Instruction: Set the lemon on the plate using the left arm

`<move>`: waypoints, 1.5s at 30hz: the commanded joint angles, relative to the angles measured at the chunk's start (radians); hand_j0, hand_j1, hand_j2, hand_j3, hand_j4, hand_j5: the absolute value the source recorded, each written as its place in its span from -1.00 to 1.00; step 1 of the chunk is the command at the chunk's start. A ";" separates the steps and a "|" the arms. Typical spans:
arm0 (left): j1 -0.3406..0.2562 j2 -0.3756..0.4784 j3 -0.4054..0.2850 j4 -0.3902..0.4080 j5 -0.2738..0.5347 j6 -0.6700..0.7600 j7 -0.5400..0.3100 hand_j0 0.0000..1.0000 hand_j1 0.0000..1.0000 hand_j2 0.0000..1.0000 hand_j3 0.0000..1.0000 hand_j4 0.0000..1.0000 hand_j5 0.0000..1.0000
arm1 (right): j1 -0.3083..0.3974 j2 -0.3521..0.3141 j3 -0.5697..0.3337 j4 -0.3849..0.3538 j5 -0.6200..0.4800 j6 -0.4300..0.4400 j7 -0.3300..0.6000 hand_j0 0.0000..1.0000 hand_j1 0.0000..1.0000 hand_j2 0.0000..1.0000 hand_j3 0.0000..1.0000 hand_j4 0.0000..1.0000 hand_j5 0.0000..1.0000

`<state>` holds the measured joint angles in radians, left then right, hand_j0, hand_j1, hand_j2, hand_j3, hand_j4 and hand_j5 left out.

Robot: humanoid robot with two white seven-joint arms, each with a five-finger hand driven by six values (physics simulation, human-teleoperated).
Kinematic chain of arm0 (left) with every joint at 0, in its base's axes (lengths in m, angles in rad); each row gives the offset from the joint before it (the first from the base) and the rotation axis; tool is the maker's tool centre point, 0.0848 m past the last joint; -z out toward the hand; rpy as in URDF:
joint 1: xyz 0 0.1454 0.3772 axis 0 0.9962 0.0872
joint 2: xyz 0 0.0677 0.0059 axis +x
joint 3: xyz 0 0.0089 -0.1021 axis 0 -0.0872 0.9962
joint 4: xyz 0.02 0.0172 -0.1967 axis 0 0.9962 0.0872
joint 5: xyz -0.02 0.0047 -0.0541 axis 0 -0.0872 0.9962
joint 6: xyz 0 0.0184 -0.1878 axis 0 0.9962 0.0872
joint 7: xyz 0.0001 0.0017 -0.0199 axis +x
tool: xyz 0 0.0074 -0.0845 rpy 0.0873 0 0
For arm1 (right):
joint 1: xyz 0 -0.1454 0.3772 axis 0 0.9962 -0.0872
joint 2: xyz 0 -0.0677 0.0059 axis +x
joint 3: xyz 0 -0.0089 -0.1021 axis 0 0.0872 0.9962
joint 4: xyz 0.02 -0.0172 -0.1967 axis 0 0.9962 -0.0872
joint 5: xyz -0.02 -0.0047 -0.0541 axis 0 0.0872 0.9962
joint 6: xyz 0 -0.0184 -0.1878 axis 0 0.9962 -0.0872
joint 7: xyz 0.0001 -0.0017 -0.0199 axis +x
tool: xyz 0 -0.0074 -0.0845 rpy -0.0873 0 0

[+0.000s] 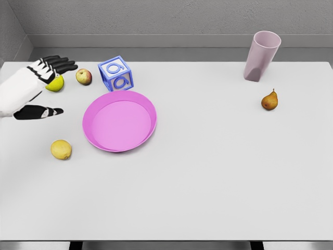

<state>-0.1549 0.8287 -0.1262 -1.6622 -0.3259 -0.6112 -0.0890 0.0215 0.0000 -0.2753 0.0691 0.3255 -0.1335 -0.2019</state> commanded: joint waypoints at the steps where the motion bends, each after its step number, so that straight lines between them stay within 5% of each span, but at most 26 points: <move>1: 0.000 -0.002 -0.001 -0.001 0.005 0.000 -0.008 1.00 1.00 1.00 1.00 1.00 1.00 | 0.000 0.000 -0.007 0.000 -0.002 0.000 -0.001 1.00 1.00 1.00 1.00 1.00 1.00; 7: 0.000 0.001 0.008 0.002 -0.010 0.000 -0.011 1.00 1.00 1.00 1.00 1.00 1.00 | 0.000 0.000 0.002 0.000 -0.002 0.000 -0.001 1.00 1.00 1.00 1.00 1.00 1.00; 11: 0.009 0.001 0.013 0.018 -0.133 0.000 -0.011 1.00 1.00 1.00 1.00 1.00 1.00 | 0.000 0.000 0.002 0.000 -0.002 0.000 -0.001 1.00 1.00 1.00 1.00 1.00 1.00; 15: 0.009 0.119 0.004 0.018 -0.127 0.000 -0.009 1.00 1.00 1.00 1.00 1.00 1.00 | 0.000 0.000 0.002 0.000 -0.002 0.000 -0.001 1.00 1.00 1.00 1.00 1.00 1.00; 19: -0.002 0.276 -0.151 0.007 -0.071 0.000 -0.005 1.00 1.00 1.00 1.00 1.00 1.00 | 0.000 0.000 0.002 0.000 -0.002 0.000 -0.001 1.00 1.00 1.00 1.00 1.00 1.00; 26: -0.002 0.317 -0.332 0.005 -0.074 0.000 -0.008 1.00 1.00 1.00 1.00 1.00 1.00 | 0.000 0.000 0.002 0.000 -0.002 0.000 -0.001 1.00 1.00 1.00 1.00 1.00 1.00; 36: 0.008 0.352 -0.398 0.098 -0.081 0.000 -0.009 1.00 1.00 1.00 1.00 1.00 1.00 | 0.000 0.000 0.002 0.000 -0.002 0.000 -0.001 1.00 1.00 1.00 1.00 1.00 1.00; 45: -0.008 0.337 -0.397 0.098 -0.081 0.000 -0.011 1.00 1.00 1.00 1.00 1.00 1.00 | 0.000 0.000 0.002 0.000 -0.002 0.000 -0.001 1.00 1.00 1.00 1.00 1.00 1.00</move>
<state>-0.1626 1.1661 -0.5238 -1.5660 -0.4125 -0.6113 -0.1000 0.0215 0.0000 -0.2730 0.0691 0.3242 -0.1335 -0.2025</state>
